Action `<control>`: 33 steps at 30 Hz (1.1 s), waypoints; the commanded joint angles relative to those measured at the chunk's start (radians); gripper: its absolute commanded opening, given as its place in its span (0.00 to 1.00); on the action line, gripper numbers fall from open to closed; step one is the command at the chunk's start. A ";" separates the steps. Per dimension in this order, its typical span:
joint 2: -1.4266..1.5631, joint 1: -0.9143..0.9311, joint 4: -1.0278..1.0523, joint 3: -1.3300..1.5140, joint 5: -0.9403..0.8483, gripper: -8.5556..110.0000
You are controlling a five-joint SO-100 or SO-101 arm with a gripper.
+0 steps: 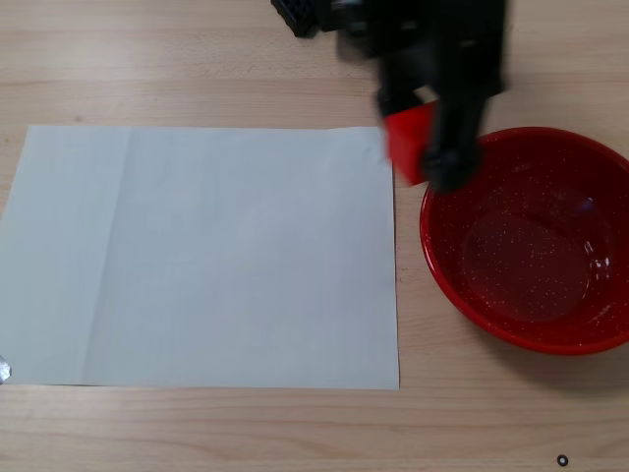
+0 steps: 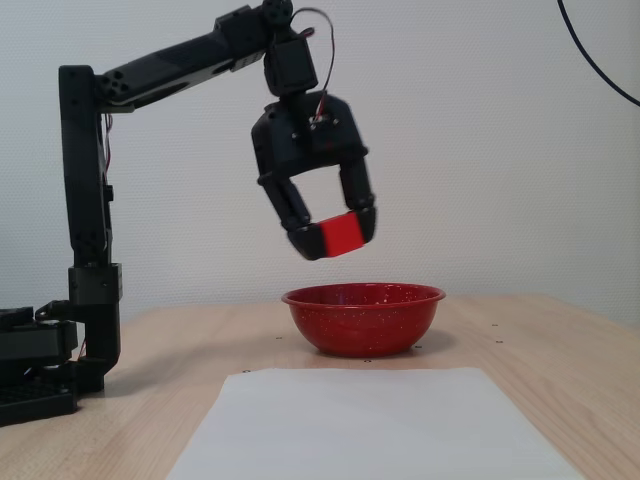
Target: Grasp the red cube and put it in the red bowl.
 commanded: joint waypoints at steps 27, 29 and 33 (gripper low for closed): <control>0.114 0.238 -0.784 0.451 -0.043 0.32; 0.114 0.238 -0.770 0.433 -0.051 0.34; 0.114 0.233 -0.695 0.351 -0.069 0.30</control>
